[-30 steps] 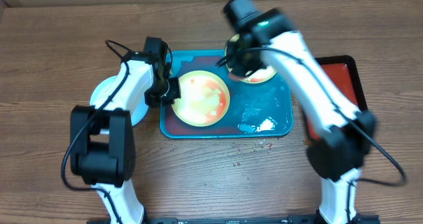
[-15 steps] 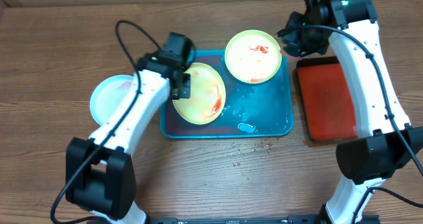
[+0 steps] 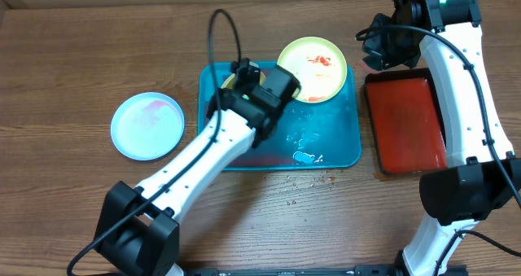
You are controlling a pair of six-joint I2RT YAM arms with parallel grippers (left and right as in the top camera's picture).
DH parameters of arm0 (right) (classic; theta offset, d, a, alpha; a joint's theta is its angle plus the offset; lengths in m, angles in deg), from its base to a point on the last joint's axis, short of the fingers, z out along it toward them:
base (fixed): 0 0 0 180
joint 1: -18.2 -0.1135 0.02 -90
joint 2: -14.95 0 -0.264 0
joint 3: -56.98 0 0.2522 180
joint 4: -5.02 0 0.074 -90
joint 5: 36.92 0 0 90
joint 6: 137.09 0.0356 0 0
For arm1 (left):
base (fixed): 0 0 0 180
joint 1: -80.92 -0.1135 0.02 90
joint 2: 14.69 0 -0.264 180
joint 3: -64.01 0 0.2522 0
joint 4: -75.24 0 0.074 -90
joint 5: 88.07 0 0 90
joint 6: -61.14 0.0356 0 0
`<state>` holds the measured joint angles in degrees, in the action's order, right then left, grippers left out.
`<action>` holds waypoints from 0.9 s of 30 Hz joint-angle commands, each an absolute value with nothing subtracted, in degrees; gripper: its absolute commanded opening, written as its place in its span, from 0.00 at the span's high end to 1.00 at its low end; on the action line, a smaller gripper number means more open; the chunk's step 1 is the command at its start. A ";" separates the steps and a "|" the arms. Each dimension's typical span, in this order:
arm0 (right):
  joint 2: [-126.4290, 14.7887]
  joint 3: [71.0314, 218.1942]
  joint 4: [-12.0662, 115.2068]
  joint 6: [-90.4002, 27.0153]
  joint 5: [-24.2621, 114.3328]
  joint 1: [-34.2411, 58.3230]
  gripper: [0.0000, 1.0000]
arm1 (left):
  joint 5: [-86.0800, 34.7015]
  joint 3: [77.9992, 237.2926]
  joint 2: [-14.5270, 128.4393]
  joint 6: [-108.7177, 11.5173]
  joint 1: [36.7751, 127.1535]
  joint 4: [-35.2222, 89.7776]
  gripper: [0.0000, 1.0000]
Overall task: Clean dirty plates on tray and stack at the side
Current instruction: 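Lift the yellow plate with the left gripper, tilting it off the tray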
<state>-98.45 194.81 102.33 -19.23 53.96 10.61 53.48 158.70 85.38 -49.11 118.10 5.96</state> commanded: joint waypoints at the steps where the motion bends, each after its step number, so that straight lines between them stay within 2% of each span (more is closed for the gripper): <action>1: -98.30 195.20 102.07 -19.69 54.47 10.89 0.96 | 68.51 158.94 83.61 -52.02 120.84 6.04 0.96; 15: -98.30 195.20 102.09 -19.69 54.47 10.89 0.96 | 91.00 158.94 83.61 -56.15 128.66 6.26 0.96; 23: -98.30 195.20 102.11 -19.69 54.47 10.89 0.96 | 90.57 158.94 83.61 -56.39 128.88 6.24 0.96; 27: -98.30 195.20 102.11 -19.69 54.44 10.89 0.96 | 80.08 158.94 83.61 -56.30 128.81 5.69 0.96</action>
